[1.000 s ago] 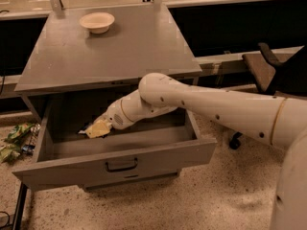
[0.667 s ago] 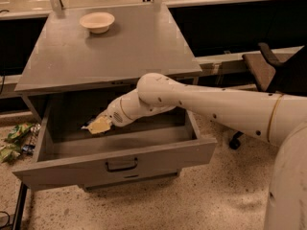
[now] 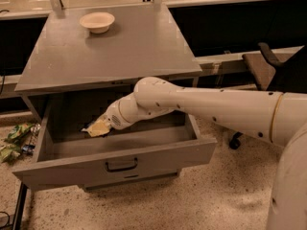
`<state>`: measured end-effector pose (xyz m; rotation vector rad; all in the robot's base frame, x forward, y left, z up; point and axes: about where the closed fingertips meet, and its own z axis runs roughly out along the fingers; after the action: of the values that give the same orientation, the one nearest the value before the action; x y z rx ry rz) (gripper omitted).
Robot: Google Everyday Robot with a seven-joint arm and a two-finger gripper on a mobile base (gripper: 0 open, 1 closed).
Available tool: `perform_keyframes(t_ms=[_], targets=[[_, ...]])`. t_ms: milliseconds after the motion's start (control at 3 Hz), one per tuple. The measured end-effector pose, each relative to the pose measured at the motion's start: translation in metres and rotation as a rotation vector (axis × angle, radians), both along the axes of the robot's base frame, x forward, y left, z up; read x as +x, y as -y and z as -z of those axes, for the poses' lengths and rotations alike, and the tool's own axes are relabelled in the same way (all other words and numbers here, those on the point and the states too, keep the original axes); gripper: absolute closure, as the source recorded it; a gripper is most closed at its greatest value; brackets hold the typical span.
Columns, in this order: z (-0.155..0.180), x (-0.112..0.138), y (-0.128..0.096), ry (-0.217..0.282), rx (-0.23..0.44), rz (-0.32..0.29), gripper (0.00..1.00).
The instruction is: Place rxbar blueberry into top drawer
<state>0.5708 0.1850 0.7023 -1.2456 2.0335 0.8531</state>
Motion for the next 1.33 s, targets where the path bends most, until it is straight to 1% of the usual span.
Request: perform_keyframes(t_ms=[333, 667, 1000, 1333], targets=[[-0.004, 0.005, 0.003, 0.005, -0.005, 0.029, 0.15], [-0.014, 0.013, 0.006, 0.001, 0.036, 0.044, 0.0], [-0.044, 0.025, 0.01, 0.025, 0.105, 0.043, 0.18], [-0.097, 0.038, 0.011, 0.073, 0.183, 0.005, 0.41]])
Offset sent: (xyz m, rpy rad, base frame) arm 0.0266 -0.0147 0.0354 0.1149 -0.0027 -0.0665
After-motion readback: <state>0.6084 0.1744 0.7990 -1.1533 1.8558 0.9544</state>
